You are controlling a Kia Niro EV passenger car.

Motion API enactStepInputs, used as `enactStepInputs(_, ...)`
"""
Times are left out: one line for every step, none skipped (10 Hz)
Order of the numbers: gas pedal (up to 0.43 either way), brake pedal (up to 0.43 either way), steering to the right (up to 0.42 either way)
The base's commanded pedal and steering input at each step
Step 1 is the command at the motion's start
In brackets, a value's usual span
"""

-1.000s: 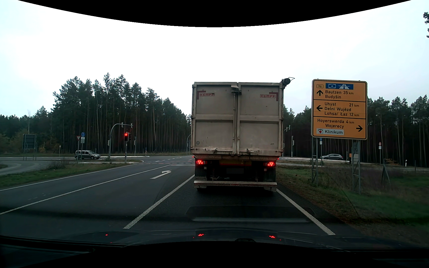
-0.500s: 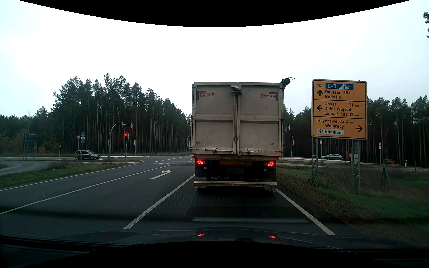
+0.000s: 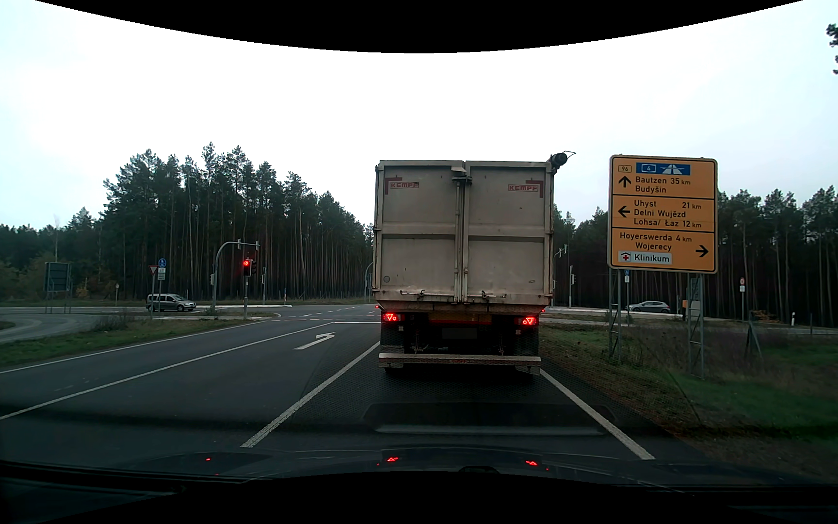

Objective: Follow the waypoints while adhering to traffic rules and regulations

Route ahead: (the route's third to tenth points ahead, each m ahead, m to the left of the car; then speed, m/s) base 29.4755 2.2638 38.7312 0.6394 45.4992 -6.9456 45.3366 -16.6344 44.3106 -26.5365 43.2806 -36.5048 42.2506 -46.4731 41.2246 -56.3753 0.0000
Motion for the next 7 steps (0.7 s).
enactStepInputs(0.000,0.354,-0.002)
enactStepInputs(0.000,0.360,-0.002)
enactStepInputs(0.000,0.354,-0.002)
enactStepInputs(0.000,0.354,-0.002)
enactStepInputs(0.000,0.354,-0.002)
enactStepInputs(0.000,0.354,-0.002)
enactStepInputs(0.000,0.354,-0.002)
